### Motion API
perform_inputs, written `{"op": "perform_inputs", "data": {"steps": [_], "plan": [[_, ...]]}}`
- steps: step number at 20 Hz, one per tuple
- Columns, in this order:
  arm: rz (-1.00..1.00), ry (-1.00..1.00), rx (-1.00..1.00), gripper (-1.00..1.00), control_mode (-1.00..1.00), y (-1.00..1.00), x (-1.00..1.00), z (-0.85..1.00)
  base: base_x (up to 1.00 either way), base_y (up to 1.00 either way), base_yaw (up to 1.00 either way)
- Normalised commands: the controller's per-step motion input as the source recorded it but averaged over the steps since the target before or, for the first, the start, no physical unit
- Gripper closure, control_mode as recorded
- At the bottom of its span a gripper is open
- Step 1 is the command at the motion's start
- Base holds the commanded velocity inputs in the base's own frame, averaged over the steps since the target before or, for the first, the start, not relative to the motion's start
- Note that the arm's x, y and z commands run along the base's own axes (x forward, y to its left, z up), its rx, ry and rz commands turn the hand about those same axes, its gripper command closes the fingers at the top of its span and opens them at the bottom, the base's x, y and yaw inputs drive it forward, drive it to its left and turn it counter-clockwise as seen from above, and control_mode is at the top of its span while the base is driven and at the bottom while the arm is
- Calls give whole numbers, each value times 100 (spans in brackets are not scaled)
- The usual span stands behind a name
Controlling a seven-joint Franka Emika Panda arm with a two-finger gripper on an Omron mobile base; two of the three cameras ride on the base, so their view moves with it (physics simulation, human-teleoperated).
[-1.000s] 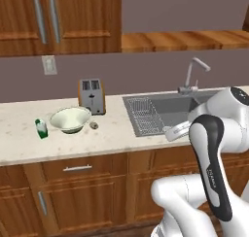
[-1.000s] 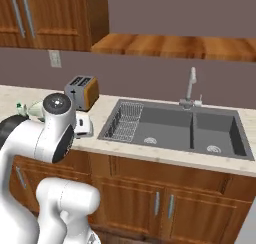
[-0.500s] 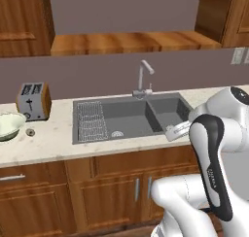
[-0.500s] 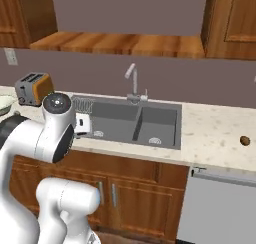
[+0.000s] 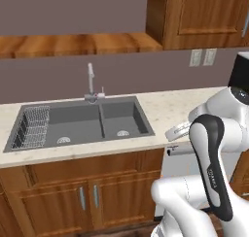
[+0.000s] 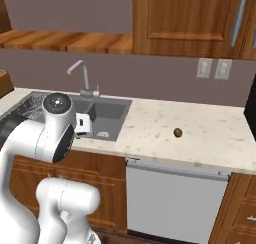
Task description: Gather the eggs and milk located in the vicinity of the sink area and place them right next to the bowl.
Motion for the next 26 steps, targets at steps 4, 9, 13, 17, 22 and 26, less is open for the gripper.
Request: {"op": "perform_inputs", "data": {"steps": [4, 9, 13, 17, 22, 26], "plan": [[0, 0, 0, -100, 100, 0, 0, 0, 0, -100, -1], [0, 0, 0, -100, 100, 0, 0, 0, 4, -97, -1], [0, 0, 0, -100, 100, 0, 0, 0, 35, -51, -1], [0, 0, 0, -100, 100, 0, 0, 0, 70, -1, 0], [0, 0, 0, -100, 100, 0, 0, 0, 81, 14, 0], [0, 0, 0, -100, 100, 0, 0, 0, 53, 0, 0]]}}
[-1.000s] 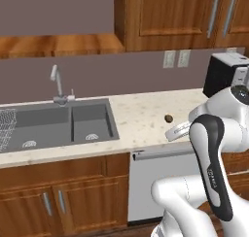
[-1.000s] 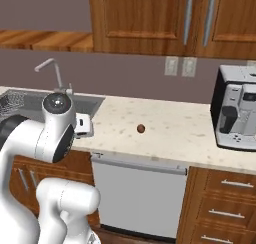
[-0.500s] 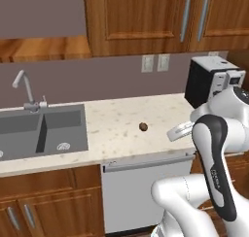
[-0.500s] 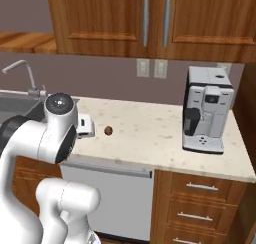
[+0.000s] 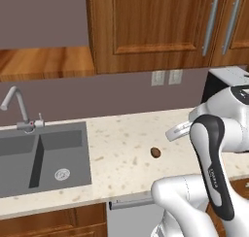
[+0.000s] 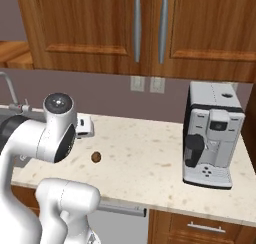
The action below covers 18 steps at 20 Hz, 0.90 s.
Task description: Gather the eggs and milk located in the vicinity of the sink area and place them right next to the bowl.
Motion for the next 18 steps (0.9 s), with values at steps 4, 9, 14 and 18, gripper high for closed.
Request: {"op": "perform_inputs", "data": {"steps": [4, 9, 14, 18], "plan": [[0, 0, 0, -100, 100, 0, 0, 0, 11, -2, 0], [0, 0, 0, -100, 100, 0, 0, 0, 0, -1, 0], [0, 0, 0, -100, 100, 0, 0, 0, 0, 0, 0], [0, 2, 0, -100, -100, 0, 0, -2, 0, 0, 0]]}}
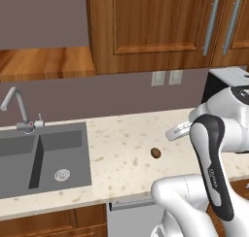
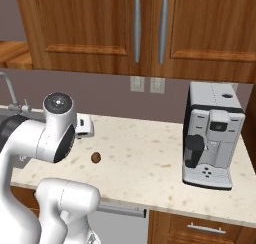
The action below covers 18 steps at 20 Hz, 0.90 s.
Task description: Gather the eggs and milk located in the vicinity of the sink area and place them right next to the bowl.
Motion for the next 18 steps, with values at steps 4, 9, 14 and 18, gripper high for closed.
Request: {"op": "perform_inputs", "data": {"steps": [4, 9, 14, 18], "plan": [[-1, 22, 0, -100, -100, 0, 2, -11, 0, 0, 0], [0, 21, 0, -100, -100, -4, 0, -11, 0, 0, 0], [0, 6, -1, -100, -100, -10, 5, -28, 0, 0, 0], [0, 0, -4, -100, -100, -10, 17, -37, 0, 0, 0]]}}
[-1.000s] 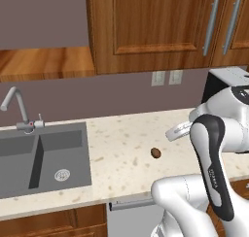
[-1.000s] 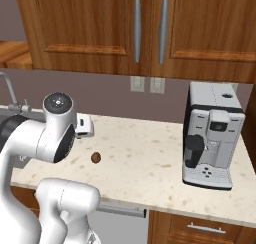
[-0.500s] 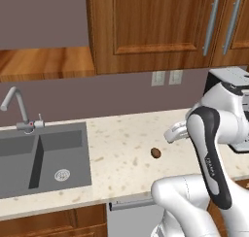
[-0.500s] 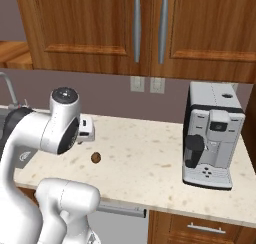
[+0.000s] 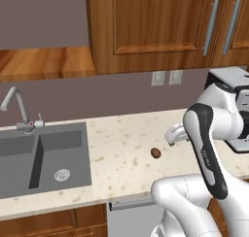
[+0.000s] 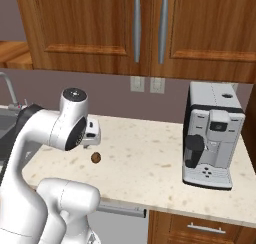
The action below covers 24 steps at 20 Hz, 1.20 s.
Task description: Gather the eggs and milk located in the vicinity of the sink area and place them right next to the bowl.
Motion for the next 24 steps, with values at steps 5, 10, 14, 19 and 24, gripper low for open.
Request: {"op": "perform_inputs", "data": {"steps": [5, 10, 14, 19, 24], "plan": [[0, 0, -10, -100, -100, -9, 28, -34, 0, 0, 0], [-1, 0, -11, -100, -100, 0, 23, -21, 0, 0, 0], [0, 0, -2, -100, -100, 0, 28, -27, 0, 0, 0], [0, 0, 0, -100, -100, 0, 29, -29, 0, 0, 0], [0, 0, 0, -100, -100, 0, 33, -28, 0, 0, 0]]}}
